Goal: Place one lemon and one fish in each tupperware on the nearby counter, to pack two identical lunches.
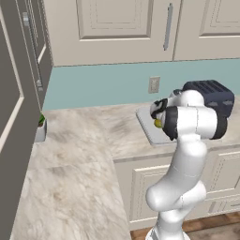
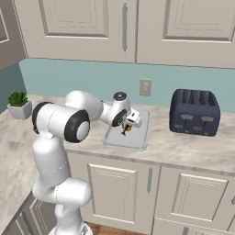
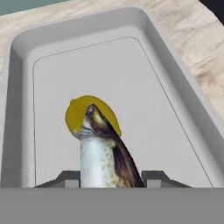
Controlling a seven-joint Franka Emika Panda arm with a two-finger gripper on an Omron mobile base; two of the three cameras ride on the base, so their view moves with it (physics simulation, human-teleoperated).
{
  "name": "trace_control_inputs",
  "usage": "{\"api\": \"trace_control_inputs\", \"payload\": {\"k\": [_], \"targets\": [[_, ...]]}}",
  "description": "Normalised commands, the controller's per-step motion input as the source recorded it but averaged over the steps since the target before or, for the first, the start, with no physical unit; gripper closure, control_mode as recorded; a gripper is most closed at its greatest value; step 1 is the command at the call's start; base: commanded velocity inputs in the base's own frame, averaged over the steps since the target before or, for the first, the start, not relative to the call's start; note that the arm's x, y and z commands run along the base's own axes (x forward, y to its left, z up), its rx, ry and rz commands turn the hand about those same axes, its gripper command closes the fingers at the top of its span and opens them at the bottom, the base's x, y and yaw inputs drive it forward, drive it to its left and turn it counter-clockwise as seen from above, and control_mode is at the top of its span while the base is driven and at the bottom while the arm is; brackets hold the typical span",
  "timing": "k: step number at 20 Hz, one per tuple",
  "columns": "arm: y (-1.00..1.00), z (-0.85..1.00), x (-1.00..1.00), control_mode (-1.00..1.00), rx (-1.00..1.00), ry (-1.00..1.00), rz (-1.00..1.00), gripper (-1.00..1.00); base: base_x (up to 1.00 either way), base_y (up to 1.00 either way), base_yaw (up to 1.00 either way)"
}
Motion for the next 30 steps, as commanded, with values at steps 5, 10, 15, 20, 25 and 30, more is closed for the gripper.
{"api": "trace_control_inputs", "payload": {"k": [5, 10, 15, 20, 25, 30], "targets": [[-0.31, 0.0, 0.38, -1.0, 0.0, -0.01, -0.01, -1.0, 0.0, 0.0, 0.0], [-0.37, 0.0, 0.46, -1.0, 0.0, -0.03, -0.08, -1.0, 0.0, 0.0, 0.0], [0.02, 0.29, -0.35, -1.0, 0.0, -0.13, -0.06, -1.0, 0.0, 0.0, 0.0], [0.64, 0.35, -1.0, -1.0, -0.02, -0.4, 0.0, -1.0, 0.0, 0.0, 0.0], [0.74, 0.29, -1.0, -1.0, 0.0, -0.3, 0.0, -1.0, 0.0, 0.0, 0.0], [0.32, -0.05, -1.0, -1.0, 0.0, -0.13, 0.02, -1.0, 0.0, 0.0, 0.0]]}}
